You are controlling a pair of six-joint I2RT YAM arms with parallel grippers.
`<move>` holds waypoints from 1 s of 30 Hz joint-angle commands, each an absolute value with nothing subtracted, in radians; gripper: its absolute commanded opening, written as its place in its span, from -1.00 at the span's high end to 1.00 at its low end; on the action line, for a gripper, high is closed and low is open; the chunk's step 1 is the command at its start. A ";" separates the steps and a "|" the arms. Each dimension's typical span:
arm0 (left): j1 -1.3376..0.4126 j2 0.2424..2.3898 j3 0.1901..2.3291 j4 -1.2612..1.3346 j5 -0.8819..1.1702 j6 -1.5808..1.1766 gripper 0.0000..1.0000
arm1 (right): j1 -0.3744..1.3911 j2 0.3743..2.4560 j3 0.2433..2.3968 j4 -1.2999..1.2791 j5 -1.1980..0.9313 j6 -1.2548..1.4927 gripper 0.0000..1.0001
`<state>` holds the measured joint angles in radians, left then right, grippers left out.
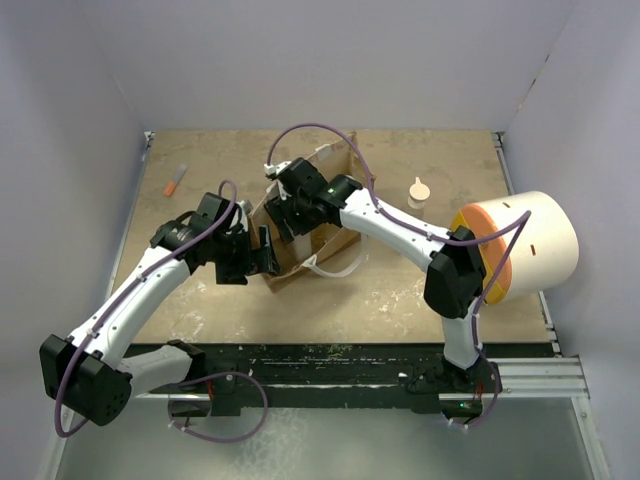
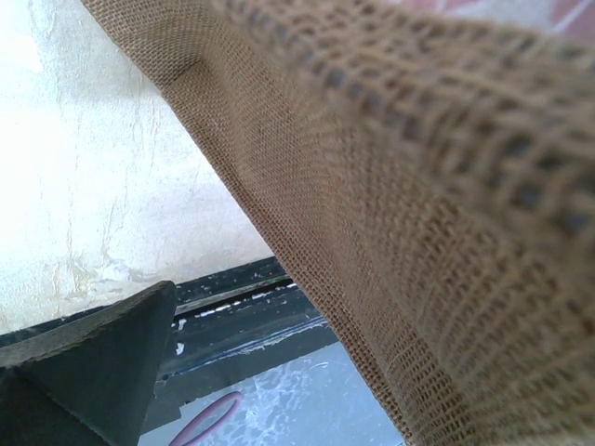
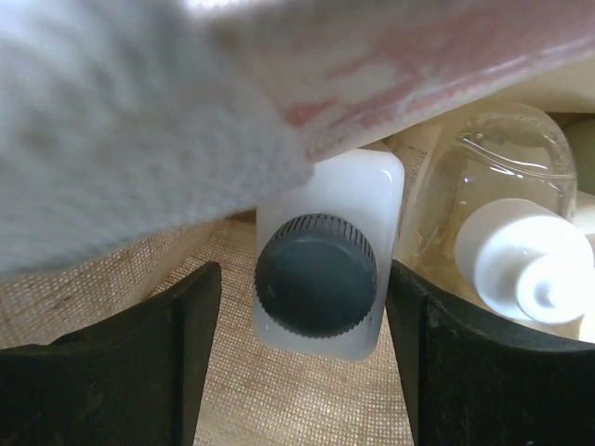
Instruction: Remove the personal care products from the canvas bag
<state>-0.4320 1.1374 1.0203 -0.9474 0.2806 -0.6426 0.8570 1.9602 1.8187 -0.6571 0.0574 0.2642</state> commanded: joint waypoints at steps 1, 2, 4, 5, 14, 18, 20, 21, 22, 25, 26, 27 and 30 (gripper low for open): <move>-0.428 1.146 1.065 -0.977 0.259 -0.622 -0.99 | 0.856 1.962 1.840 -0.633 0.033 0.270 -0.44; -0.429 1.147 1.066 -0.978 0.257 -0.621 -0.99 | 0.856 1.959 1.834 -0.627 0.026 0.272 -0.41; -0.428 1.149 1.068 -0.977 0.255 -0.620 -0.99 | 0.856 1.957 1.814 -0.603 0.019 0.281 -0.34; -0.428 1.151 1.070 -0.978 0.253 -0.618 -0.99 | 0.857 1.959 1.803 -0.590 0.024 0.285 -0.33; -0.428 1.160 1.084 -0.982 0.243 -0.612 -0.99 | 0.859 2.023 1.816 -0.543 0.125 0.297 -0.39; -0.428 1.160 1.086 -0.988 0.238 -0.610 -0.99 | 0.861 2.017 1.818 -0.542 0.148 0.294 -0.10; -0.428 1.158 1.087 -0.987 0.235 -0.610 -0.99 | 0.861 2.004 1.816 -0.542 0.161 0.298 0.21; -0.428 1.157 1.086 -0.988 0.236 -0.612 -0.99 | 0.861 1.998 1.818 -0.543 0.164 0.301 0.33; -0.428 1.156 1.086 -0.987 0.236 -0.612 -0.99 | 0.861 1.989 1.820 -0.543 0.165 0.307 0.45; -0.428 1.153 1.082 -0.984 0.237 -0.617 -0.99 | 0.860 1.953 1.834 -0.570 0.135 0.343 0.74; -0.428 1.151 1.080 -0.982 0.239 -0.619 -0.99 | 0.859 1.940 1.839 -0.573 0.108 0.376 0.84; -0.428 1.147 1.079 -0.981 0.239 -0.620 -0.99 | 0.858 1.926 1.846 -0.573 0.104 0.393 0.91; -0.428 1.140 1.075 -0.979 0.232 -0.631 -0.99 | 0.855 1.887 1.871 -0.577 0.096 0.428 1.00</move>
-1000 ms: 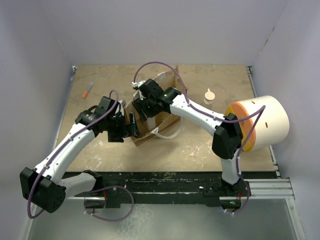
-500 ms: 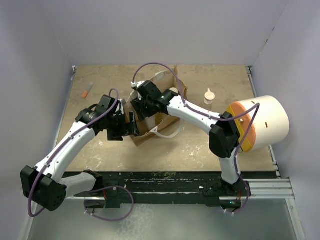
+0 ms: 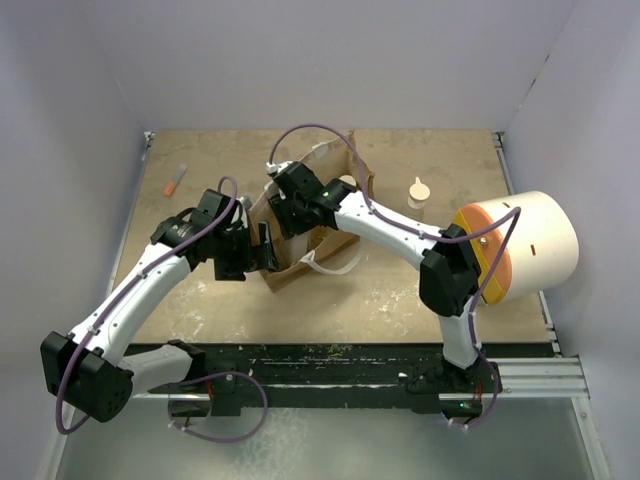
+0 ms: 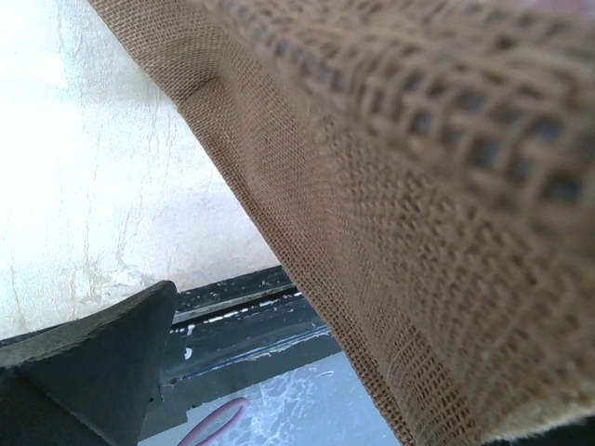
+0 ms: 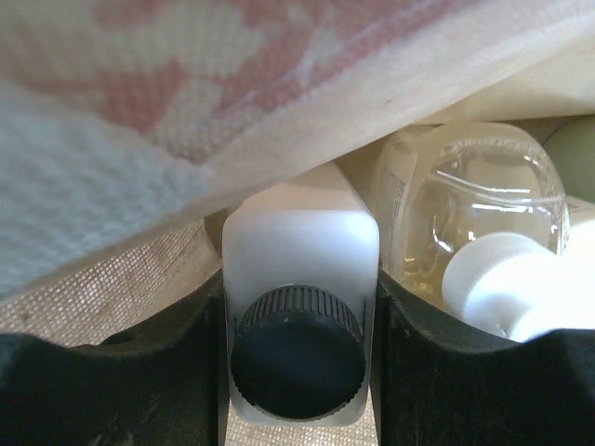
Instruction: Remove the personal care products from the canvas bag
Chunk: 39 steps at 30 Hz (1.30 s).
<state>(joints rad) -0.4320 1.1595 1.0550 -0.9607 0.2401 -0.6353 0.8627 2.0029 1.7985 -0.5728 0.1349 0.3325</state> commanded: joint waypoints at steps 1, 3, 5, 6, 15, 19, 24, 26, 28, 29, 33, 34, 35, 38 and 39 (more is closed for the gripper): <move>-0.428 1.137 1.075 -0.977 0.230 -0.634 -0.99 | 0.851 1.874 1.878 -0.580 0.088 0.445 1.00; -0.428 1.129 1.075 -0.974 0.228 -0.638 -0.99 | 0.837 1.845 1.878 -0.570 0.054 0.486 1.00; -0.428 1.119 1.076 -0.970 0.229 -0.643 -0.99 | 0.816 1.814 1.869 -0.557 0.010 0.539 1.00; -0.428 1.118 1.076 -0.968 0.230 -0.644 -0.99 | 0.802 1.798 1.863 -0.549 -0.014 0.566 1.00; -0.429 1.107 1.074 -0.957 0.239 -0.647 -0.99 | 0.674 1.644 1.759 -0.428 -0.211 0.831 1.00; -0.428 1.100 1.069 -0.947 0.244 -0.653 -0.99 | 0.642 1.553 1.714 -0.354 -0.213 0.923 1.00; -0.428 1.090 1.065 -0.945 0.239 -0.654 -0.99 | 0.603 1.432 1.665 -0.291 -0.203 1.000 1.00; -0.428 1.082 1.065 -0.946 0.230 -0.653 -0.99 | 0.596 1.377 1.657 -0.301 -0.159 1.007 1.00; -0.428 1.076 1.066 -0.948 0.224 -0.653 -0.99 | 0.592 1.319 1.651 -0.317 -0.101 1.006 1.00; -0.428 1.074 1.066 -0.949 0.220 -0.653 -0.99 | 0.589 1.292 1.652 -0.333 -0.051 1.006 1.00; -0.428 1.071 1.074 -0.953 0.208 -0.644 -0.99 | 0.588 1.172 1.661 -0.431 0.131 0.983 1.00; -0.428 1.074 1.074 -0.953 0.207 -0.642 -0.99 | 0.588 1.144 1.659 -0.457 0.180 0.969 1.00; -0.428 1.075 1.075 -0.950 0.205 -0.640 -0.99 | 0.588 1.108 1.656 -0.486 0.229 0.952 1.00; -0.428 1.086 1.079 -0.942 0.203 -0.634 -0.99 | 0.588 1.039 1.634 -0.604 0.378 0.920 1.00; -0.428 1.092 1.081 -0.939 0.207 -0.631 -0.99 | 0.589 1.021 1.621 -0.645 0.416 0.914 1.00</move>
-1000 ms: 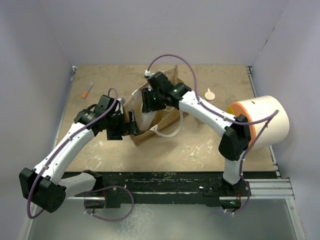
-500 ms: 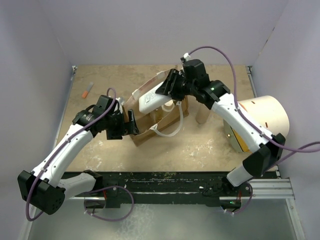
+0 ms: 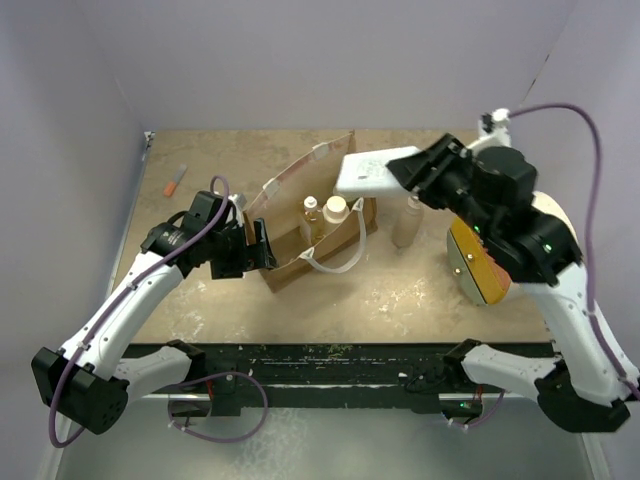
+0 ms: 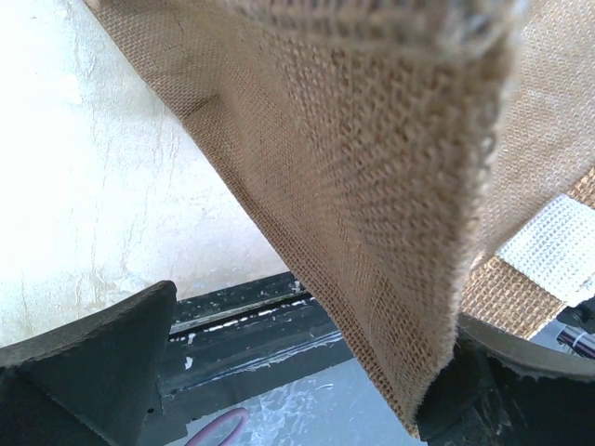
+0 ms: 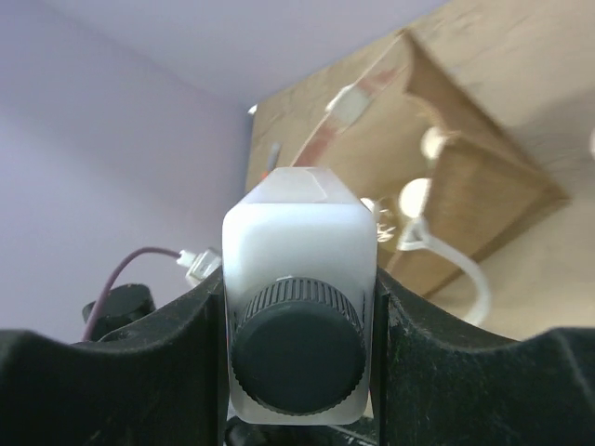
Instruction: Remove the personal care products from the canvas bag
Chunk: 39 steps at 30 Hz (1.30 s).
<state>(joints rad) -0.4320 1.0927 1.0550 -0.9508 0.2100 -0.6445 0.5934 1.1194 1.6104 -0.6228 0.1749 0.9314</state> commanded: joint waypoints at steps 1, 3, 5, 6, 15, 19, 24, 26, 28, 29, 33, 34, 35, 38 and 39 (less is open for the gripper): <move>-0.428 1.100 1.085 -0.939 0.212 -0.629 -0.99 | 0.588 1.004 1.601 -0.685 0.456 0.908 1.00; -0.428 1.109 1.091 -0.938 0.218 -0.623 -0.99 | 0.588 0.977 1.548 -0.776 0.521 0.907 1.00; -0.428 1.114 1.092 -0.936 0.219 -0.617 -0.99 | 0.588 0.965 1.484 -0.849 0.561 0.939 1.00; -0.428 1.116 1.091 -0.936 0.218 -0.614 -0.99 | 0.588 0.967 1.455 -0.887 0.578 0.968 1.00; -0.428 1.144 1.120 -0.952 0.222 -0.595 -0.99 | 0.588 1.143 1.274 -1.013 0.691 1.392 1.00; -0.429 1.163 1.133 -0.954 0.230 -0.593 -0.99 | 0.554 1.249 1.278 -0.960 0.748 1.407 1.00; -0.428 1.183 1.146 -0.956 0.231 -0.590 -0.99 | 0.493 1.366 1.311 -0.945 0.768 1.399 1.00; -0.428 1.186 1.151 -0.960 0.227 -0.591 -0.99 | 0.473 1.400 1.313 -0.920 0.765 1.375 1.00; -0.428 1.187 1.154 -0.962 0.218 -0.590 -0.99 | 0.455 1.431 1.317 -0.897 0.762 1.349 1.00; -0.428 1.187 1.154 -0.963 0.215 -0.590 -0.99 | 0.448 1.447 1.320 -0.891 0.761 1.345 1.00; -0.429 1.191 1.157 -0.970 0.202 -0.593 -0.99 | 0.430 1.489 1.329 -0.883 0.771 1.330 1.00; -0.428 1.191 1.159 -0.972 0.200 -0.595 -0.99 | 0.427 1.494 1.328 -0.879 0.772 1.325 1.00; -0.428 1.191 1.162 -0.975 0.197 -0.595 -0.99 | 0.425 1.498 1.326 -0.875 0.772 1.321 0.98; -0.428 1.189 1.162 -0.978 0.195 -0.596 -0.99 | 0.423 1.509 1.319 -0.842 0.756 1.290 0.73; -0.428 1.188 1.161 -0.978 0.195 -0.597 -0.99 | 0.423 1.513 1.319 -0.841 0.753 1.290 0.64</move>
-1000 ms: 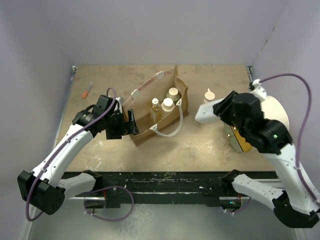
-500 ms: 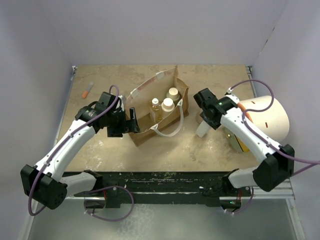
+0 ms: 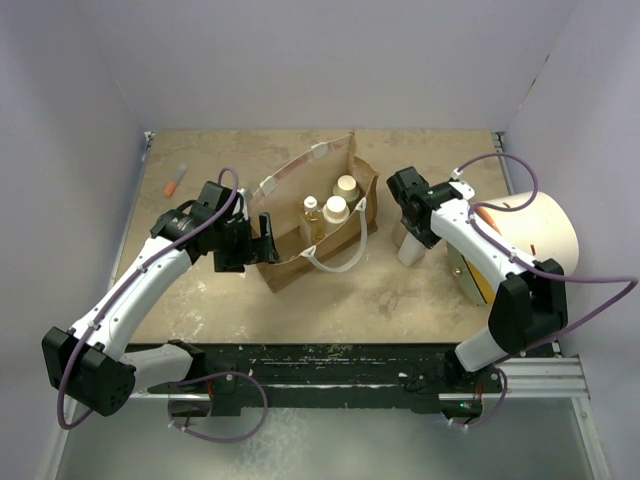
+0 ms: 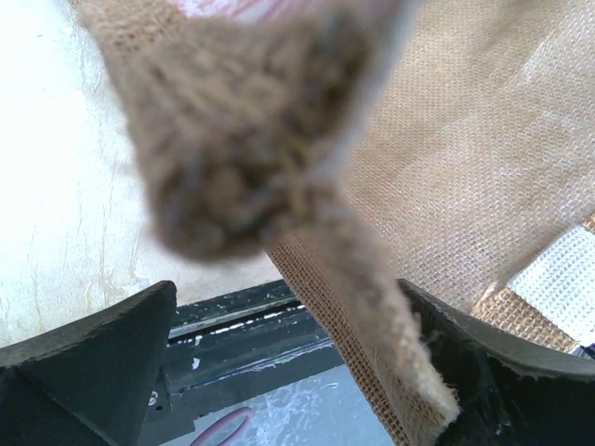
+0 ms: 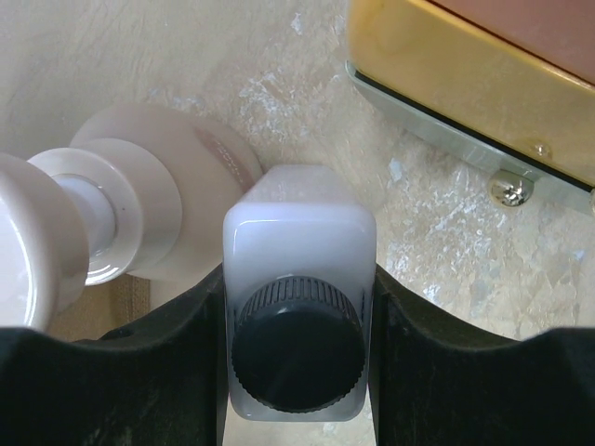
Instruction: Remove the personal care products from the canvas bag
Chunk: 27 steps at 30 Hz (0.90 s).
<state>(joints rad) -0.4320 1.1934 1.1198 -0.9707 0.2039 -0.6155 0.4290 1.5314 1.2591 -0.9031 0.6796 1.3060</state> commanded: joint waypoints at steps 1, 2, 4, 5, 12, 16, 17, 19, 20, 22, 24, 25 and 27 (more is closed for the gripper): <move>-0.428 1.186 1.160 -0.978 0.196 -0.597 -0.99 | 0.423 1.516 1.321 -0.842 0.749 1.289 0.51; -0.429 1.185 1.160 -0.979 0.198 -0.598 -0.99 | 0.423 1.517 1.323 -0.843 0.745 1.289 0.34; -0.428 1.185 1.158 -0.975 0.210 -0.598 -0.99 | 0.423 1.510 1.327 -0.849 0.735 1.289 -0.03; -0.428 1.184 1.157 -0.971 0.221 -0.600 -0.99 | 0.423 1.499 1.325 -0.852 0.730 1.287 -0.25; -0.428 1.165 1.127 -0.929 0.264 -0.611 -0.99 | 0.423 1.358 1.280 -0.868 0.699 1.218 -0.94; -0.428 1.172 1.118 -0.919 0.275 -0.607 -0.99 | 0.422 1.237 1.223 -0.875 0.650 1.163 -1.00; -0.428 1.173 1.115 -0.916 0.280 -0.606 -0.99 | 0.423 1.199 1.194 -0.836 0.613 1.104 -1.00; -0.429 1.178 1.105 -0.913 0.292 -0.603 -0.99 | 0.423 1.127 1.140 -0.709 0.507 0.947 -1.00; -0.428 1.181 1.098 -0.912 0.300 -0.603 -0.99 | 0.423 1.083 1.124 -0.658 0.459 0.873 -1.00; -0.428 1.181 1.078 -0.907 0.324 -0.604 -0.99 | 0.423 1.022 1.116 -0.526 0.373 0.705 -1.00; -0.428 1.176 1.054 -0.899 0.339 -0.616 -0.99 | 0.423 0.984 1.121 -0.418 0.250 0.602 -1.00; -0.428 1.171 1.043 -0.892 0.345 -0.620 -0.99 | 0.423 0.981 1.133 -0.377 0.161 0.569 -1.00; -0.428 1.161 1.029 -0.881 0.359 -0.623 -0.99 | 0.426 1.007 1.176 -0.325 0.018 0.506 -1.00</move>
